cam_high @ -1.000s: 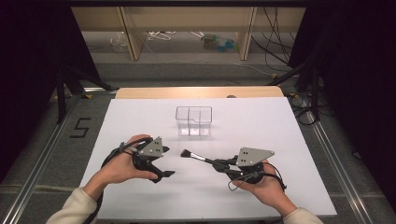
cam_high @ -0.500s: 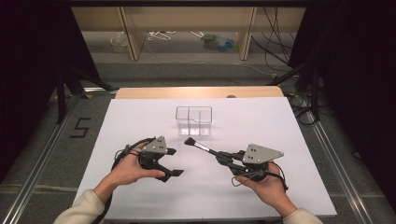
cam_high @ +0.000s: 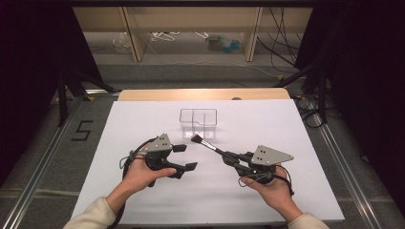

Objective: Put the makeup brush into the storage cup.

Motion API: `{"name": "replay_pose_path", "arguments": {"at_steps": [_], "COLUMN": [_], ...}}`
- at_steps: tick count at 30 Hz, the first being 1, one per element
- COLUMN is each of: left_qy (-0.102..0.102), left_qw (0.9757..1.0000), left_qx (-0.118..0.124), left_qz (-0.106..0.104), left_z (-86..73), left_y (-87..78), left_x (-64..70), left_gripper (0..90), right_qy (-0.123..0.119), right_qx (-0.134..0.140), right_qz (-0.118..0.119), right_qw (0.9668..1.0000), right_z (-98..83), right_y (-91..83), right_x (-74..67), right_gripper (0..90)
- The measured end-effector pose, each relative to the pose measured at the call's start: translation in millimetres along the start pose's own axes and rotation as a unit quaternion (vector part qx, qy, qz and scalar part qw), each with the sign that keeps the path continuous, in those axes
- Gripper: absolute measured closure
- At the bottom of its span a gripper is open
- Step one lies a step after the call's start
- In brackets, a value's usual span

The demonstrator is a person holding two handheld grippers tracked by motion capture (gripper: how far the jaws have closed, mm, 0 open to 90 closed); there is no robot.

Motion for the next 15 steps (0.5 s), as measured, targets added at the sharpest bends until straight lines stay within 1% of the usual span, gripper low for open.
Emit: {"name": "replay_pose_path", "arguments": {"at_steps": [1, 2, 3, 5, 7, 8, 9, 10, 13, 15], "left_qy": [-0.013, -0.021, -0.029, -0.042, -0.057, -0.055, -0.059, -0.056, -0.07, -0.087], "left_qw": [0.9999, 0.9997, 0.9994, 0.9987, 0.9976, 0.9977, 0.9972, 0.9974, 0.9959, 0.994], "left_qx": [0.005, 0.009, 0.015, 0.024, 0.037, 0.038, 0.045, 0.045, 0.056, 0.065], "left_qz": [-0.002, -0.011, -0.015, -0.012, -0.016, -0.011, -0.011, -0.007, -0.01, -0.013], "left_z": [0.4, 0.6, 0.9, 1.8, 4.1, 5.2, 6.6, 7.7, 10.5, 12.3], "left_y": [0.4, 1.3, 2.1, 3.4, 4.2, 3.6, 4.1, 3.6, 3.4, 3.8], "left_x": [1.2, 2.2, 3.2, 4.8, 6.7, 6.8, 7.7, 7.8, 9.0, 9.3], "left_gripper": [22.2, 22.2, 22.2, 22.6, 23.6, 23.8, 24.3, 24.4, 24.4, 24.4], "right_qy": [0.003, 0.007, 0.006, 0.01, 0.01, 0.012, 0.012, 0.012, 0.01, 0.011], "right_qx": [0.005, 0.004, 0.006, 0.008, 0.008, 0.006, 0.006, 0.007, 0.009, 0.012], "right_qz": [-0.007, -0.008, -0.008, -0.013, -0.016, -0.019, -0.02, -0.022, -0.025, -0.024], "right_qw": [1.0, 0.9999, 0.9999, 0.9998, 0.9998, 0.9997, 0.9997, 0.9997, 0.9996, 0.9996], "right_z": [0.3, 0.2, 0.4, 0.5, 0.1, -0.2, -0.3, -0.3, -0.3, -0.1], "right_y": [0.3, -0.1, -0.3, -0.7, -1.0, -1.2, -1.3, -1.3, -1.2, -0.6], "right_x": [0.2, 0.5, 1.3, 1.7, 2.1, 2.2, 2.5, 2.9, 3.9, 3.7], "right_gripper": [79.3, 79.3, 79.3, 79.3, 79.3, 79.3, 79.3, 79.3, 79.2, 79.2]}}
Point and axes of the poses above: each handheld gripper's, and its own axes: y roughly forward along the jaws, z roughly out of its top, x roughly to its right, the point moved 5 cm from there along y, roughly forward along the jaws, and after that the axes turned 5 degrees about -y, right-handed, at the moved point
